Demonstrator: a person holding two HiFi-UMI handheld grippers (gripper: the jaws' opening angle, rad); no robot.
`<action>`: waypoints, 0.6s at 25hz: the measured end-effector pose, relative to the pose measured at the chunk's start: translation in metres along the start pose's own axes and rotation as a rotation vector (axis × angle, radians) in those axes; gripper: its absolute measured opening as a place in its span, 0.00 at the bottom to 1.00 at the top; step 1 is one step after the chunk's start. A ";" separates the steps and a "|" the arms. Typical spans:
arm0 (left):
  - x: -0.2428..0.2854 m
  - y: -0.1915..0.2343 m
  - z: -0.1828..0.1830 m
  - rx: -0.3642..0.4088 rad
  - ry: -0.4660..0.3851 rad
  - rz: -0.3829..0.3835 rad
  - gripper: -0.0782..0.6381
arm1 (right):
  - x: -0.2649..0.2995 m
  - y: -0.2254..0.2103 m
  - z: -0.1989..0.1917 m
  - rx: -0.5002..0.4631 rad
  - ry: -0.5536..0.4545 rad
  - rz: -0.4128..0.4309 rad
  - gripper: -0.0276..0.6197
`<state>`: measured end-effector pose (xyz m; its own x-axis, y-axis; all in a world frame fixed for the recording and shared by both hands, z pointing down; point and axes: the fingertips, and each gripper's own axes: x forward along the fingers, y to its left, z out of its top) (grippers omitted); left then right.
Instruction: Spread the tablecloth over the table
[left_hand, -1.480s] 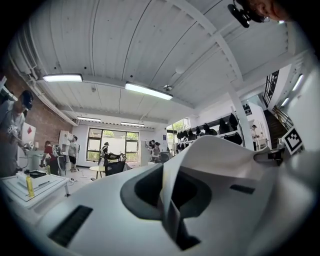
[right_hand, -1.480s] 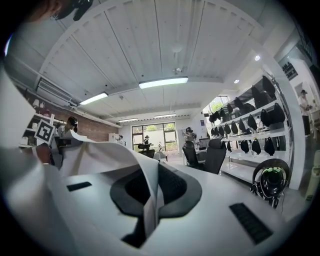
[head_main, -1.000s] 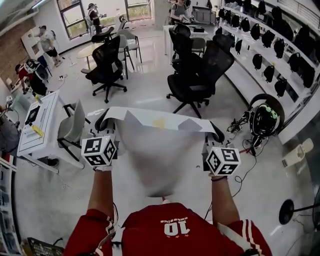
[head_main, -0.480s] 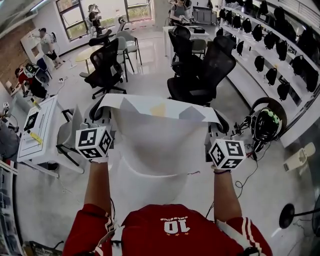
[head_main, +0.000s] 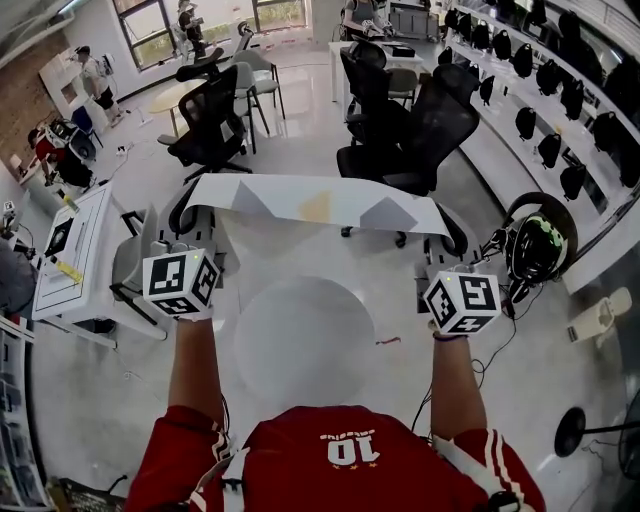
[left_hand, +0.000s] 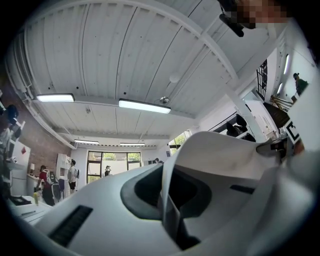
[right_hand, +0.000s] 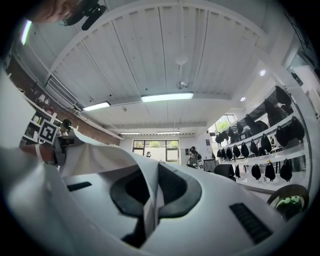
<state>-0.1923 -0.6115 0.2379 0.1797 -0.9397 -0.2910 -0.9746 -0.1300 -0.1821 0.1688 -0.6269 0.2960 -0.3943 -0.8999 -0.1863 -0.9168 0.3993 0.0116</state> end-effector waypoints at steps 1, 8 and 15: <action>-0.002 0.000 -0.006 -0.007 0.009 -0.001 0.12 | 0.000 0.001 -0.005 0.001 0.010 0.000 0.07; -0.022 0.001 -0.055 -0.056 0.100 -0.004 0.12 | -0.005 0.010 -0.036 0.022 0.071 -0.009 0.07; -0.041 -0.004 -0.082 -0.100 0.163 -0.014 0.12 | -0.020 0.016 -0.055 0.022 0.133 -0.026 0.07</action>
<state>-0.2063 -0.5987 0.3275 0.1774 -0.9753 -0.1314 -0.9820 -0.1667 -0.0885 0.1589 -0.6124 0.3540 -0.3770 -0.9246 -0.0542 -0.9256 0.3782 -0.0129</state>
